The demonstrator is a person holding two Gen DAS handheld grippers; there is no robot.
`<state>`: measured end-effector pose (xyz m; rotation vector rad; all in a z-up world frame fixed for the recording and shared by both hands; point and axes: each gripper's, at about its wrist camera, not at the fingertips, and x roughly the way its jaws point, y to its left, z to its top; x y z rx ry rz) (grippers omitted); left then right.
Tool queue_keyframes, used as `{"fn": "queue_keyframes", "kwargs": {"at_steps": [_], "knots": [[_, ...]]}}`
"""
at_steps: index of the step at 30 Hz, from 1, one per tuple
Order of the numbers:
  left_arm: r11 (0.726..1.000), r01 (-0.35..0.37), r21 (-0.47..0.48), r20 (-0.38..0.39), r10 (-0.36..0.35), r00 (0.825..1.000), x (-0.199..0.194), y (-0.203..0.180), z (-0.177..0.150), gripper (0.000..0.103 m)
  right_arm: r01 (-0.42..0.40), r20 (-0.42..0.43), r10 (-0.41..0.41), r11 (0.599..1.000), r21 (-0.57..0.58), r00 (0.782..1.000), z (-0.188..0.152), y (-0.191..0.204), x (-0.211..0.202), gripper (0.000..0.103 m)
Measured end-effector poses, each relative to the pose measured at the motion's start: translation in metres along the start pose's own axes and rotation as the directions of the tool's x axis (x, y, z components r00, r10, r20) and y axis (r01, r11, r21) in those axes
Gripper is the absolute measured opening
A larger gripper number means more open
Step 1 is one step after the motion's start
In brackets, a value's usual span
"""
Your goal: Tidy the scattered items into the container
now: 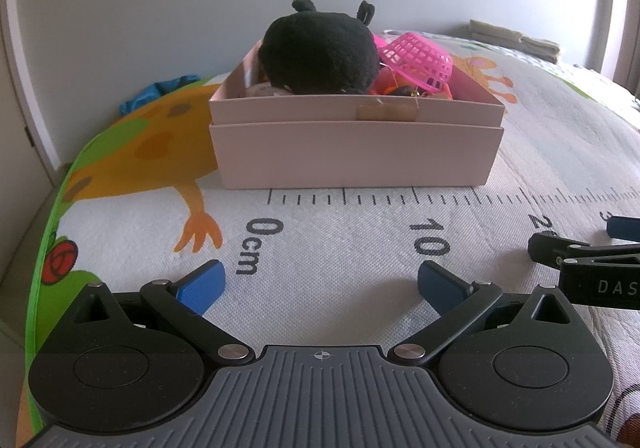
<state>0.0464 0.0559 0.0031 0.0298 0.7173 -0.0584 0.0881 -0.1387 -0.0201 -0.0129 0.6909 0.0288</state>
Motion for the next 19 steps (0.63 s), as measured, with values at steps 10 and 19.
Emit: {"fn": "queue_keyframes", "kwargs": {"at_steps": [10, 19], "knots": [[1.000, -0.003, -0.002, 0.002, 0.003, 1.000, 0.0004, -0.0001, 0.0006, 0.103, 0.000, 0.000, 0.000, 1.000, 0.000, 1.000, 0.0000, -0.0001, 0.0000, 0.103], [1.000, -0.003, -0.004, 0.005, 0.003, 1.000, 0.0009, 0.0006, 0.0008, 0.103, 0.000, 0.000, 0.000, 1.000, 0.000, 1.000, 0.0000, -0.0002, 0.0000, 0.103]]}}
